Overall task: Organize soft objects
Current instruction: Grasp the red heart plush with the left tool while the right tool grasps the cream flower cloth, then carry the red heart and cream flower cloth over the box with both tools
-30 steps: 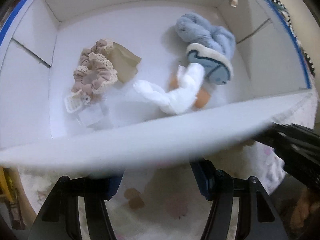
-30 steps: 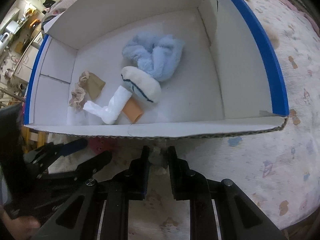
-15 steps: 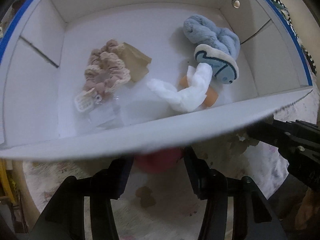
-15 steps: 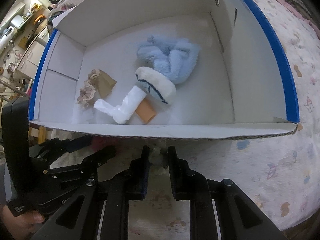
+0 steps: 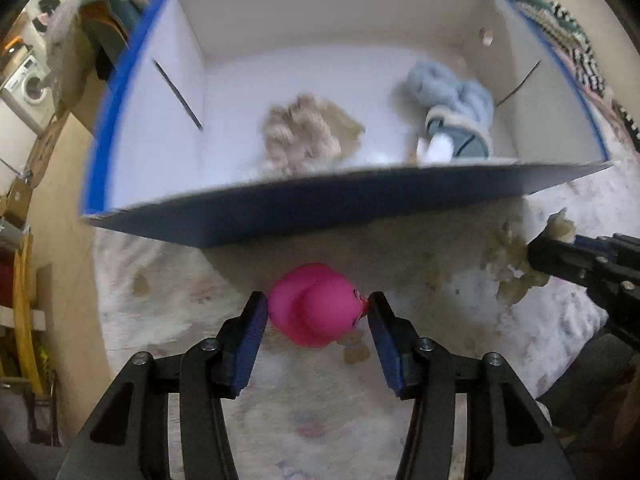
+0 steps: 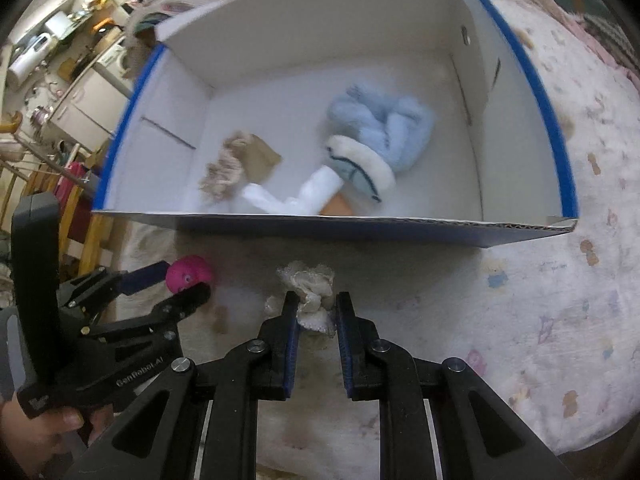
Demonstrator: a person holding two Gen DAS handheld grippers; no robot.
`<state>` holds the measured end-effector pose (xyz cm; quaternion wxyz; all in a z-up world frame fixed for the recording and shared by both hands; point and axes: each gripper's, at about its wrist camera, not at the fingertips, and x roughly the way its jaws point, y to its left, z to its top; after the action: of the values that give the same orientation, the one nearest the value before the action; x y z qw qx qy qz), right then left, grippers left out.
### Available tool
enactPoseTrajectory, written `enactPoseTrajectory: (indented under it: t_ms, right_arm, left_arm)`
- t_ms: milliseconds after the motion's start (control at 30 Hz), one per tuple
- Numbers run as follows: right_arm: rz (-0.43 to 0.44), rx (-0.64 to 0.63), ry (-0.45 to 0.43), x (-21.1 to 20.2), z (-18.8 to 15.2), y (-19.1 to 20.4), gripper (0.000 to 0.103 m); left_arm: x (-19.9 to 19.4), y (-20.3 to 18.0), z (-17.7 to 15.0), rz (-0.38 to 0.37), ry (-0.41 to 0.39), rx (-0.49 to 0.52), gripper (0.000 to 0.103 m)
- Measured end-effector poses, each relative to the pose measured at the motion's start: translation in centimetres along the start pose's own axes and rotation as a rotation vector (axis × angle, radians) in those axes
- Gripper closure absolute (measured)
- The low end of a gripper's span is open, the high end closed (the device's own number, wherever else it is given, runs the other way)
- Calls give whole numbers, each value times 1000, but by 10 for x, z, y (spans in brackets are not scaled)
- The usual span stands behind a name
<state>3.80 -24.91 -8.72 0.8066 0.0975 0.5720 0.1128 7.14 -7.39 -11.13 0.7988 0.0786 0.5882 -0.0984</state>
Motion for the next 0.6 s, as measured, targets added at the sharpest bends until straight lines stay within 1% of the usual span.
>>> enactPoseTrajectory:
  t_ms: [133,200,267,400,533,600]
  right_arm:
    - [17,-18,-49,-18,-8,13,83]
    - [15,-30,-69,-26,-12,19,83]
    - [21,-37,-89,-33,-16,23,83]
    - [28,-53,-128,-46,-19,28,83]
    - [41,-57,-168,-61,-18,29,83]
    - [51,-54,-193,-68,-14,29,83]
  left_arm:
    - [-32,14,-4,-1,-81,-4,55]
    - [-44,16,-5,-1,-107,-23,55]
    - [-61,25,-14,3,-127,-56,55]
    - [-75,5,-33,14,-155,-93,55]
    - [-74,-2,-25,19,-187,-117,55]
    - [-79,-4,-26,17,-202,-128,55]
